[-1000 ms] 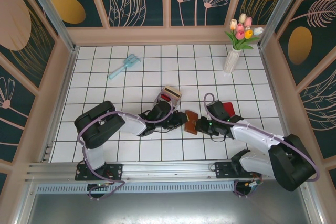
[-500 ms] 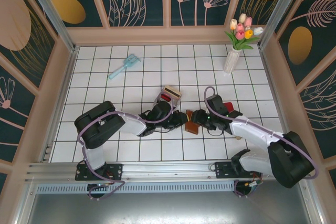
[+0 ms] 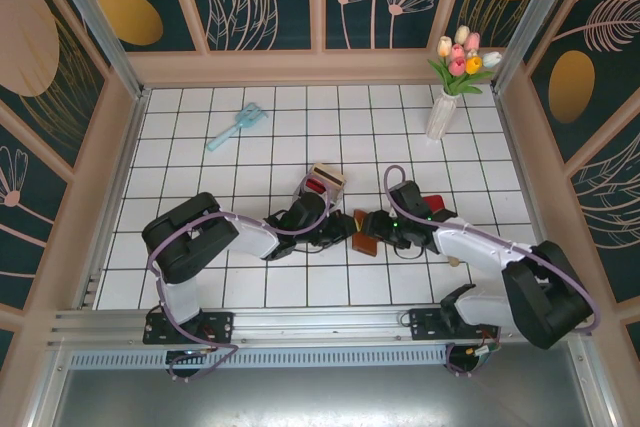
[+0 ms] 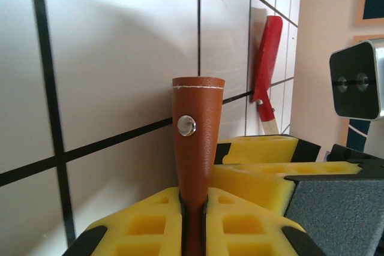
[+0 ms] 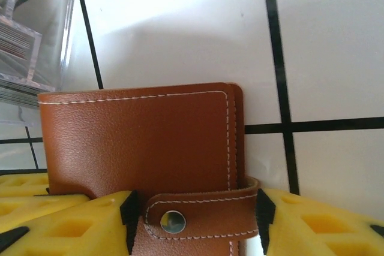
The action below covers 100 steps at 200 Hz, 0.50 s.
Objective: Put the credit cards into the card holder
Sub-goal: Open the button on the card holder.
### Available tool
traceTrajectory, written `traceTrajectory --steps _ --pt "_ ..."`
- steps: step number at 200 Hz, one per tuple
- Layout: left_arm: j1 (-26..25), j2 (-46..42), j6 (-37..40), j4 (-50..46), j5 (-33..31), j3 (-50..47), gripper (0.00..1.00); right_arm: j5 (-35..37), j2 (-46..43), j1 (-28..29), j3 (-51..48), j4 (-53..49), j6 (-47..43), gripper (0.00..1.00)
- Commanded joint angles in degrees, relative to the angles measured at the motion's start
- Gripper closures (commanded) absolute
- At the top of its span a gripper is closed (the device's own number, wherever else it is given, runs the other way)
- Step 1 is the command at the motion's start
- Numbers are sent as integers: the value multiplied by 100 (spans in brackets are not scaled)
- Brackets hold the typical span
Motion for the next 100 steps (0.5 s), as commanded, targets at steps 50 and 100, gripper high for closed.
traceTrajectory --steps 50,100 --pt "-53 -721 79 158 -593 -264 90 1673 11 373 110 -1684 194 72" --pt "-40 -935 136 -14 -708 -332 91 1932 -39 337 45 -1810 295 78"
